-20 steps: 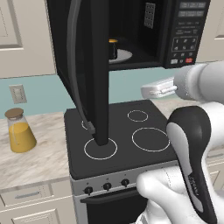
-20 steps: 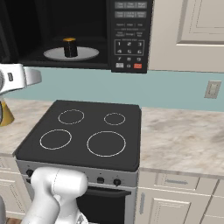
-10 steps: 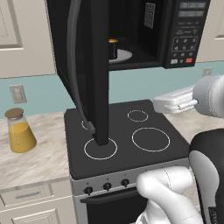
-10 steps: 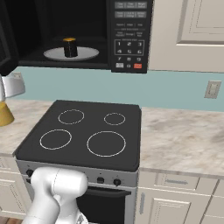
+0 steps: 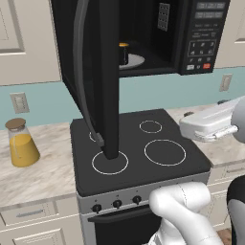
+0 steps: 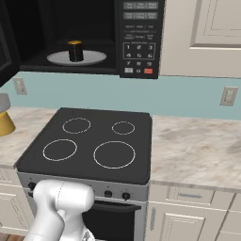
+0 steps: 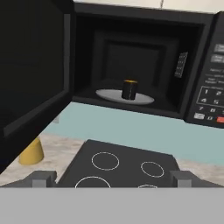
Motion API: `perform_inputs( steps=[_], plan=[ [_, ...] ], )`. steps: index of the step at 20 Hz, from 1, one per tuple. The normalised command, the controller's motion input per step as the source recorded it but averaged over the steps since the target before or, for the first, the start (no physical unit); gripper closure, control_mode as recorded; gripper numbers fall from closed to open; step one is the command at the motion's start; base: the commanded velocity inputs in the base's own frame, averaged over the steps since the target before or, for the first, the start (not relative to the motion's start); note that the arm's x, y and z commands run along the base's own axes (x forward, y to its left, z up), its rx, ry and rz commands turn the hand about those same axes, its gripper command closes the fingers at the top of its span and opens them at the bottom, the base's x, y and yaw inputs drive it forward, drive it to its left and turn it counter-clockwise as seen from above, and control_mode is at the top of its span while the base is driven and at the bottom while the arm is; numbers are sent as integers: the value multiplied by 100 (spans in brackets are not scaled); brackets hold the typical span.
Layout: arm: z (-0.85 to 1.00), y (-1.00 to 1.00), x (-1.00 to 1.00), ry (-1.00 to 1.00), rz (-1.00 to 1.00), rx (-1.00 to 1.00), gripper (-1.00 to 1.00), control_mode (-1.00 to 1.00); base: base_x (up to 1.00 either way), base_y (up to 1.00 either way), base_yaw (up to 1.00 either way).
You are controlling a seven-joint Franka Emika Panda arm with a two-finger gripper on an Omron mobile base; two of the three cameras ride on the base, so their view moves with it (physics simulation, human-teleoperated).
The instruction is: Pick the mug from the counter and place it inside the microwave. Then close the microwave.
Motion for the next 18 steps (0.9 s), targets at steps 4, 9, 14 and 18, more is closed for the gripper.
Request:
perform_inputs(
  steps=[4, 9, 14, 18],
  plan=[
    [0, 2, -12, -15, 0, 0, -100, -100, 0, 0, 0],
    [-1, 12, 0, -23, 0, 0, -100, -100, 0, 0, 0],
    [0, 21, -2, -29, 0, 0, -100, -100, 0, 0, 0],
    [8, 21, -45, -15, 0, 0, -100, -100, 0, 0, 0]
  ],
)
